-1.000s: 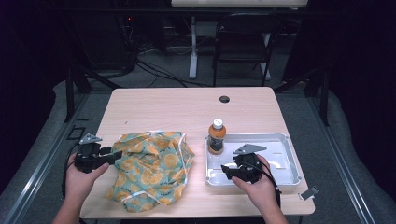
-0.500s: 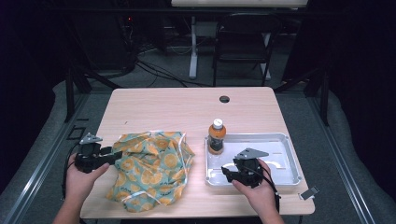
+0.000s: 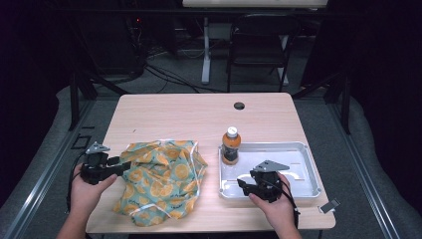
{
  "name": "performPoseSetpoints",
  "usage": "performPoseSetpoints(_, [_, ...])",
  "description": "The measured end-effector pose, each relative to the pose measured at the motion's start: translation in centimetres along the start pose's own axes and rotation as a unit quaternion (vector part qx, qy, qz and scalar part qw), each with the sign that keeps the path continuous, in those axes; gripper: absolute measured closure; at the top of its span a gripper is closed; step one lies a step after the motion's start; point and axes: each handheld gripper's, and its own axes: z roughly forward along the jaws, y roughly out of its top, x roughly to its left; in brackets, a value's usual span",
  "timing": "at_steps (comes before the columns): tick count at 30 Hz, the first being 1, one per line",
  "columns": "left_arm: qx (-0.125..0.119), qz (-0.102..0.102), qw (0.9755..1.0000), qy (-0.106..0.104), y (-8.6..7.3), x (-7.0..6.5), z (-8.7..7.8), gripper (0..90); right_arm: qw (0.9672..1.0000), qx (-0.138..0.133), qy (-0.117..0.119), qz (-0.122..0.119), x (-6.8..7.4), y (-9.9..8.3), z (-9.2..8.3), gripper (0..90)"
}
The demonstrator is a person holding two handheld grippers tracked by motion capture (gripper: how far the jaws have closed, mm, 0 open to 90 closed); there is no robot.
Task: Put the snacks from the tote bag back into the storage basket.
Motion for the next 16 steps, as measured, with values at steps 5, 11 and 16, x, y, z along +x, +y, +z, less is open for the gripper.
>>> performPoseSetpoints(5, [-0.002, -0.001, 1.0000, 0.000, -0.01, 0.01, -0.11, 46.1, 1.0000, 0.002, 0.000, 0.000, 0.00, -0.11, 0.11, 41.8])
performPoseSetpoints(11, [-0.005, -0.002, 1.0000, 0.000, -0.02, 0.09, -0.08, 46.0, 1.0000, -0.005, -0.007, -0.003, -0.09, -0.24, 0.34, 41.1])
performPoseSetpoints(16, [-0.006, -0.003, 1.0000, 0.002, -0.01, 0.08, -0.09, 46.0, 1.0000, 0.002, 0.001, -0.004, -0.30, -0.18, 0.55, 43.6])
